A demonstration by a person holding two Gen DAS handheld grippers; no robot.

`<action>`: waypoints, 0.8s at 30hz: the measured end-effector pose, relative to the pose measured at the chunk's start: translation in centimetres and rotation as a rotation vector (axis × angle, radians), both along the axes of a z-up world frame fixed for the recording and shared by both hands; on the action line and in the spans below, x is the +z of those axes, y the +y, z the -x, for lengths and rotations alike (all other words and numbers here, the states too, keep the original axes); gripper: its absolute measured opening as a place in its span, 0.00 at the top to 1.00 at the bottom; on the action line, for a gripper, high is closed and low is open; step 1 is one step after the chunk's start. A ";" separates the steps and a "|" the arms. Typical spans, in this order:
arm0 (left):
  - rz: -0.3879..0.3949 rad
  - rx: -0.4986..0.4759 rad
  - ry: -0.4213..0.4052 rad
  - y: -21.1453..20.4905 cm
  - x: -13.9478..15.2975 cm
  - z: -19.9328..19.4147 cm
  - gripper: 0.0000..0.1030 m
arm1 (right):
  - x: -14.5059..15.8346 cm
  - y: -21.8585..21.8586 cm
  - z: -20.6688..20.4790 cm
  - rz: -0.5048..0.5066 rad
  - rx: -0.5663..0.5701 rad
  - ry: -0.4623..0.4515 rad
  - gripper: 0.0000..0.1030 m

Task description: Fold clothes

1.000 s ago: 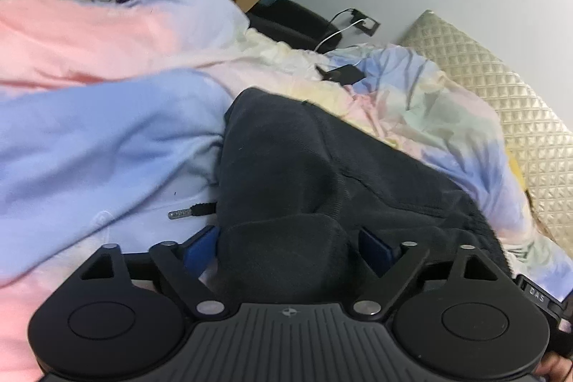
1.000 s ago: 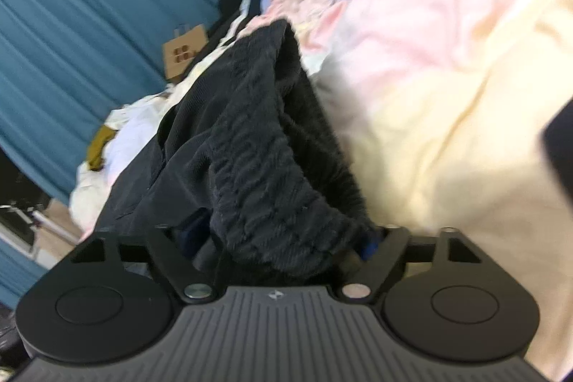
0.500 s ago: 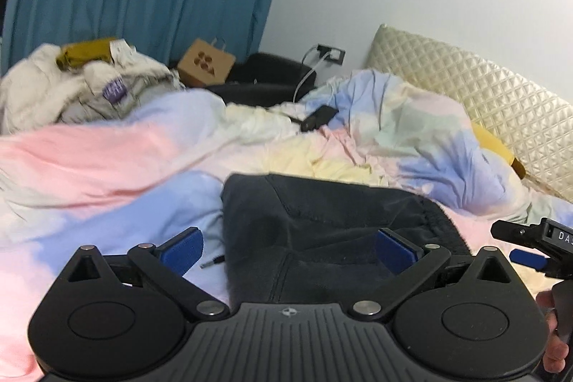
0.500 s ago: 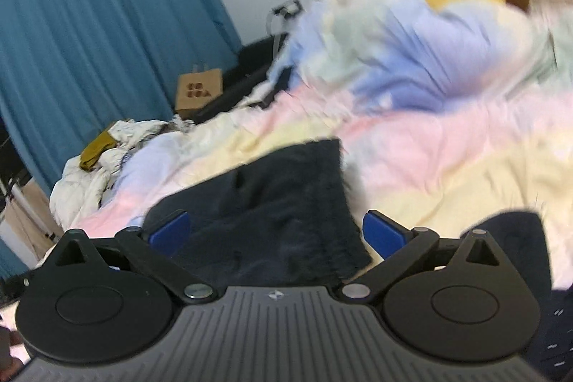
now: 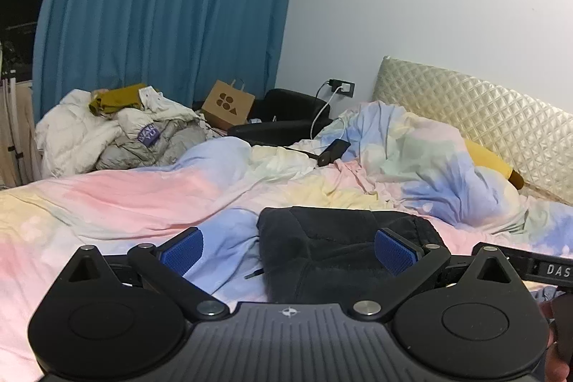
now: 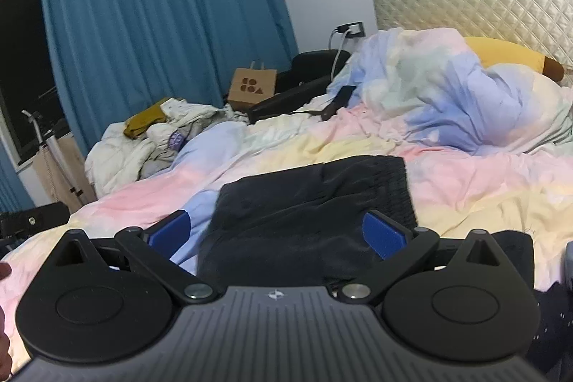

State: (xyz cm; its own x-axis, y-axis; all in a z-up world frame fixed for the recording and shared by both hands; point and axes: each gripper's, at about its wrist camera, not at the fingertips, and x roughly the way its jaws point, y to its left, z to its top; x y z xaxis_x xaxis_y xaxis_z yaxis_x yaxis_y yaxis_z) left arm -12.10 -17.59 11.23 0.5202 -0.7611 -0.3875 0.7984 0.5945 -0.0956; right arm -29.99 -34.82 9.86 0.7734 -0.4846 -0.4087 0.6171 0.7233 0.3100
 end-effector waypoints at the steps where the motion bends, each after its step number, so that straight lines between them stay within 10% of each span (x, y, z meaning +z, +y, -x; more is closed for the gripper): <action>1: 0.000 0.011 -0.007 0.8 0.3 0.4 0.00 | 0.2 0.7 0.1 0.002 0.004 -0.001 0.00; 24: -0.055 0.074 -0.047 8.8 -1.6 2.5 0.00 | -0.8 8.7 -1.3 0.032 -0.053 0.080 0.00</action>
State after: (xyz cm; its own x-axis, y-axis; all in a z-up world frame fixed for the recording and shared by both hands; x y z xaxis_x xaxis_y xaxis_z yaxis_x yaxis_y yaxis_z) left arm -14.61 -8.80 9.64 0.5932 -0.6978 -0.4015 0.7547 0.6556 -0.0244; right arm -28.71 -26.17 9.05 0.7118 -0.5381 -0.4515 0.6768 0.6974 0.2358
